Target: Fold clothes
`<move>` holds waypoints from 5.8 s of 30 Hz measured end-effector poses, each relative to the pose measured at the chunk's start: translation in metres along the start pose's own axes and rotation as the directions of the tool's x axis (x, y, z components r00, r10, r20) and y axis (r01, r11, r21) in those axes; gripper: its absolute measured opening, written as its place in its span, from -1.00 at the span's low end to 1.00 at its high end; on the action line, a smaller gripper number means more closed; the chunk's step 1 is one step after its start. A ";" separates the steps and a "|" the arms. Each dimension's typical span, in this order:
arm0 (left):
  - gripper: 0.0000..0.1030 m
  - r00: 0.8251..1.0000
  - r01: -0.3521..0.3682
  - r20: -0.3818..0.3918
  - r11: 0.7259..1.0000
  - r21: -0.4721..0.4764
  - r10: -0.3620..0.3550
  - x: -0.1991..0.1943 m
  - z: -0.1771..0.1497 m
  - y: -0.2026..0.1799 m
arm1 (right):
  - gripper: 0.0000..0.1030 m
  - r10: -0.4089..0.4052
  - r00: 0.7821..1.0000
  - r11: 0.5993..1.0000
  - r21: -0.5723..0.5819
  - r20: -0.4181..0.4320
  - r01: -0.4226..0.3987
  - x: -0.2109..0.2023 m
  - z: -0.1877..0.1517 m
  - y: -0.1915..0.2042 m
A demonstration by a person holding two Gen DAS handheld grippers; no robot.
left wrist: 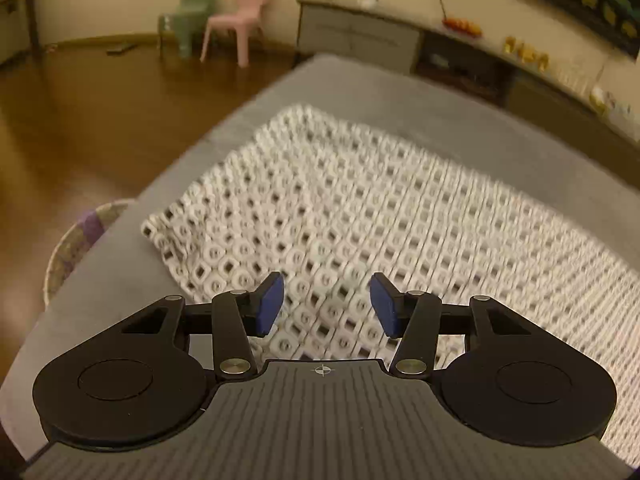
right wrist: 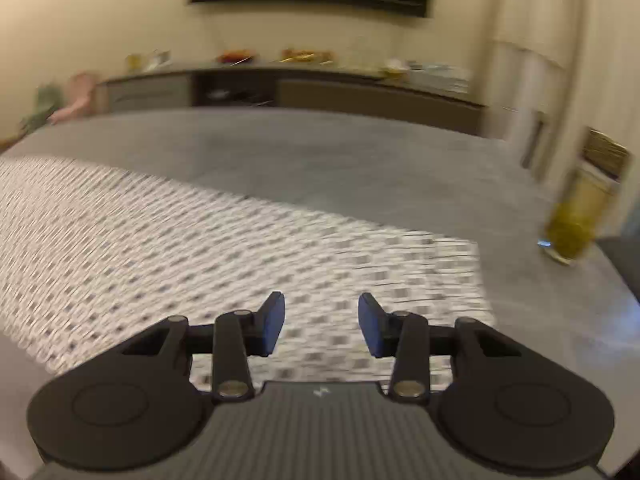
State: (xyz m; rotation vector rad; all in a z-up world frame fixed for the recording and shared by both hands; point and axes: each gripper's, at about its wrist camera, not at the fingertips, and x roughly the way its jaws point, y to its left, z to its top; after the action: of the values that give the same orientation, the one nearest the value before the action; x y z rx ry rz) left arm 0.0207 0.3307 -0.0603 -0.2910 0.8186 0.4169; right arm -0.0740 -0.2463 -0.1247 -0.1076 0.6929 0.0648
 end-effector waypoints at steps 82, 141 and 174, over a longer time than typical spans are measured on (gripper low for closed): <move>-0.97 0.818 0.520 0.006 0.745 0.417 -0.575 -0.076 -0.050 -0.029 | -0.81 0.586 0.759 0.799 0.051 -0.283 -0.598 0.109 0.185 0.353; -0.64 0.936 0.351 -0.079 0.881 0.319 -0.344 -0.002 -0.033 -0.035 | -0.60 0.400 0.894 0.864 -0.242 -0.202 -0.441 0.150 0.169 0.329; -0.55 0.949 0.308 -0.057 0.873 0.379 -0.310 0.001 -0.034 -0.043 | -0.31 0.511 0.844 0.805 -0.253 -0.162 -0.536 0.127 0.081 0.296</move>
State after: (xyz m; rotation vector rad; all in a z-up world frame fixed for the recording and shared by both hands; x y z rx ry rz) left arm 0.0197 0.2789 -0.0791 -0.0508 0.8126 -0.0497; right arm 0.0467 0.0608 -0.1667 -0.1984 0.7818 0.7055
